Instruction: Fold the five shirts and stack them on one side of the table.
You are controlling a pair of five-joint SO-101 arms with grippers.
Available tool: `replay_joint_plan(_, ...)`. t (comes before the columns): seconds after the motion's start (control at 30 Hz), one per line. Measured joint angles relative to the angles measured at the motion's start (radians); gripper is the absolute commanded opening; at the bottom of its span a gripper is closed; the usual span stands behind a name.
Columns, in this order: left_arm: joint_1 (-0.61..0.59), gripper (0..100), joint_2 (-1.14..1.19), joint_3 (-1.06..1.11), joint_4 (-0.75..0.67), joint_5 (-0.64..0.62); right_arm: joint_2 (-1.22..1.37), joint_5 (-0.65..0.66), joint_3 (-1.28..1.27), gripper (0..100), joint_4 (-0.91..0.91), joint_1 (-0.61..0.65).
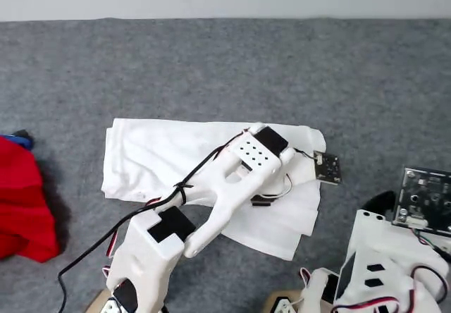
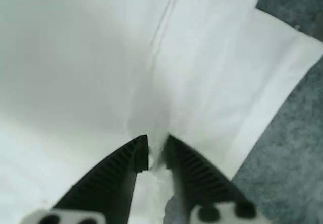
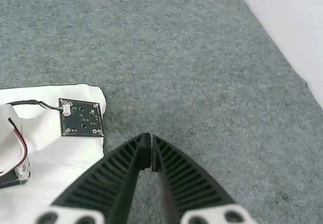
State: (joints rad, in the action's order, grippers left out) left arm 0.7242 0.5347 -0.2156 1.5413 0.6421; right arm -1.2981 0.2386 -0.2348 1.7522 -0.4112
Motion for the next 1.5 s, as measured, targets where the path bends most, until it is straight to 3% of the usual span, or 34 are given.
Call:
replay_joint_plan(0.3, -0.018, 0, 0.0, -0.061, 0.028, 0.0, 0.0, 0.0, 0.0, 1.3, 0.0, 0.0)
replay_joint_plan(0.67, -0.218, 0, 0.029, -0.169, 0.031, 0.0, 0.008, 0.0, 0.0, 1.0, 0.0, 0.0)
replay_joint_plan(0.77, -0.221, 2, 0.091, -0.169, 0.031, 0.0, 0.008, 0.0, 0.0, 1.0, 0.0, 0.0)
replay_joint_plan(0.97, -0.221, 13, 0.144, -0.169, 0.068, -0.038, 0.008, 0.0, 0.0, 1.0, 0.0, 0.0)
replay_joint_plan(1.23, -0.221, 13, 0.146, -0.302, 0.173, -0.057, 0.008, 0.0, 0.0, 1.0, 0.0, 0.0)
replay_joint_plan(1.5, -0.189, 13, 0.146, -0.414, 0.183, -0.089, 0.008, 0.0, 0.0, 1.0, 0.0, 0.0)
